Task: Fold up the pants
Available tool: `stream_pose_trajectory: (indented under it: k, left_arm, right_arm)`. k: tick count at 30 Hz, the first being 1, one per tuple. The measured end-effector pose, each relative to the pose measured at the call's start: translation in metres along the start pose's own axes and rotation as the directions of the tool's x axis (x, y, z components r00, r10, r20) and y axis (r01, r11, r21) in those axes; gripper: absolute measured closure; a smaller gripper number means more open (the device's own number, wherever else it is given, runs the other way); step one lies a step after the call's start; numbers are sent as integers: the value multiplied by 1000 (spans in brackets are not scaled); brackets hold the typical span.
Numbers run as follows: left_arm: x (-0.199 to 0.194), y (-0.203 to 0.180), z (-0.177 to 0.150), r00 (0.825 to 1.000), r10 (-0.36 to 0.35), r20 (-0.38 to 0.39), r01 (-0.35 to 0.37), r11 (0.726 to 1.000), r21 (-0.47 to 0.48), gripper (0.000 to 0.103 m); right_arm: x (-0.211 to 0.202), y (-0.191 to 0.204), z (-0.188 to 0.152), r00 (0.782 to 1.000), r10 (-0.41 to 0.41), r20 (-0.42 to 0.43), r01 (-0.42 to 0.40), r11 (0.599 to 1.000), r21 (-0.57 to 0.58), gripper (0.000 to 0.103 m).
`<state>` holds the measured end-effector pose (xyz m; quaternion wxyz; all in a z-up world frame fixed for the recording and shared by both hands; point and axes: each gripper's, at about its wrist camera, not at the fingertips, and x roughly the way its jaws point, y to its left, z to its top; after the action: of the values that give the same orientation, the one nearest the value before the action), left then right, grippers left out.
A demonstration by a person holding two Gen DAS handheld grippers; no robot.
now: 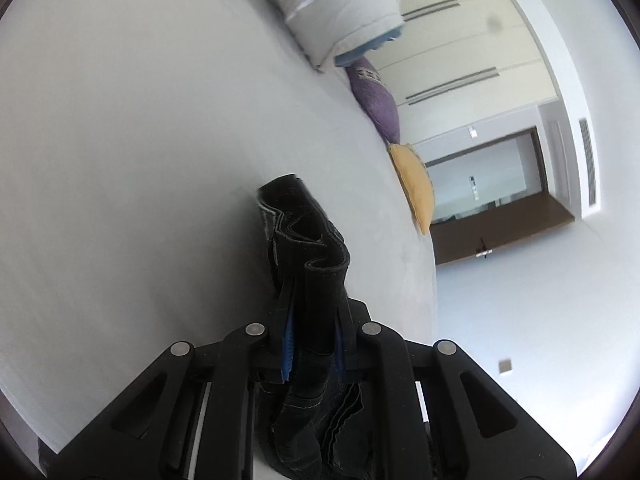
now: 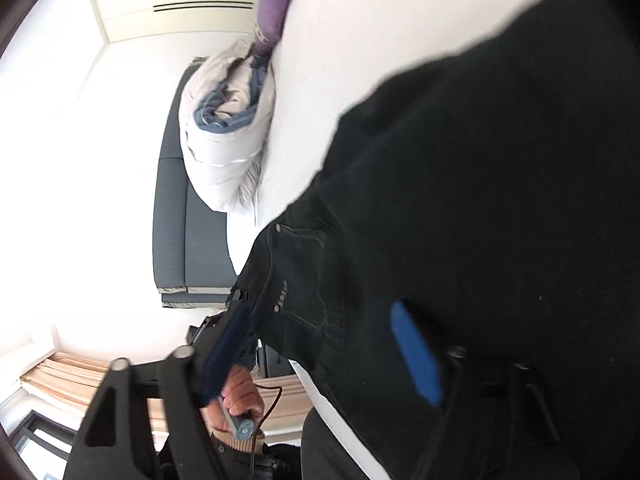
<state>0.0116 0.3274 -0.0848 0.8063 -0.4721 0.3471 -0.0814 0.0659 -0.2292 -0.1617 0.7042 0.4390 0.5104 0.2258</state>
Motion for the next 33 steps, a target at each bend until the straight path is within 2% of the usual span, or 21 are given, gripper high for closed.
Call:
stream_pose_trajectory:
  k: [3, 5, 7, 8, 9, 12, 13, 15, 16, 18, 20, 21, 24, 25, 26, 27, 30, 31, 33]
  left_arm:
    - [-2, -66, -15, 1000, -12, -3, 12, 984, 179, 90]
    - [2, -112, -36, 1000, -9, -24, 16, 945, 327, 90]
    - [11, -166, -77, 998, 7, -65, 28, 854, 520, 90]
    - [19, -191, -107, 995, 18, -98, 47, 786, 617, 90]
    - [26, -205, -132, 992, 30, -126, 64, 731, 679, 90]
    - [57, -230, -234, 964, 121, -237, 145, 510, 848, 90]
    - [67, -230, -264, 952, 159, -263, 167, 451, 877, 90]
    - [85, -222, -306, 934, 229, -276, 182, 360, 915, 90]
    - [87, -216, -325, 924, 263, -276, 182, 331, 926, 90]
    - [92, -212, -335, 925, 282, -255, 159, 321, 934, 90]
    - [91, -216, -336, 934, 285, -215, 129, 291, 948, 90]
    - [90, -218, -336, 937, 288, -198, 118, 274, 954, 90]
    - [89, -225, -345, 942, 301, -146, 91, 190, 978, 90]
    - [88, -226, -348, 945, 300, -129, 81, 169, 982, 90]
    - [88, -227, -349, 947, 299, -120, 74, 162, 984, 90]
    - [88, -228, -348, 947, 300, -119, 69, 173, 982, 90]
    - [85, -226, -343, 949, 289, -130, 59, 242, 969, 90]
    - [84, -226, -343, 949, 287, -132, 59, 251, 966, 90]
    - [81, -225, -343, 951, 282, -125, 56, 240, 969, 90]
  right_arm:
    - [-15, 3, 3, 999, 41, 13, -42, 999, 17, 22]
    - [-31, 2, 3, 997, 73, 29, -73, 997, 24, 22]
    - [-49, 1, 2, 995, 90, 46, -90, 996, 15, 22]
    - [-59, 0, 1, 993, 103, 54, -104, 995, 12, 22]
    - [-70, -1, -1, 991, 116, 64, -117, 993, 6, 22]
    - [-92, 3, -3, 988, 121, 92, -121, 993, -12, 22]
    - [-100, 2, -2, 989, 110, 99, -108, 994, -21, 22]
    - [-112, 2, -1, 990, 90, 108, -87, 996, -30, 22]
    - [-118, 1, 0, 991, 85, 103, -83, 996, -31, 22]
    - [-122, 0, -1, 995, 61, 79, -58, 997, -45, 22]
    - [-119, -3, -3, 999, -30, 35, 31, 998, -52, 22]
    - [-117, -5, -5, 999, -39, 22, 40, 998, -52, 22]
    - [-110, -9, -8, 1000, -14, 20, 15, 999, -33, 22]
    - [-109, -12, -10, 1000, -15, 19, 15, 1000, -27, 22]
    - [-107, -12, -10, 999, -34, 15, 34, 999, -12, 24]
    - [-112, -15, -13, 999, -45, 16, 45, 999, 0, 26]
    - [-136, -16, -17, 998, -36, 59, 35, 999, 20, 27]
    - [-142, -17, -18, 997, -42, 64, 40, 999, 20, 27]
    - [-144, -19, -19, 997, -68, 45, 67, 998, 22, 27]
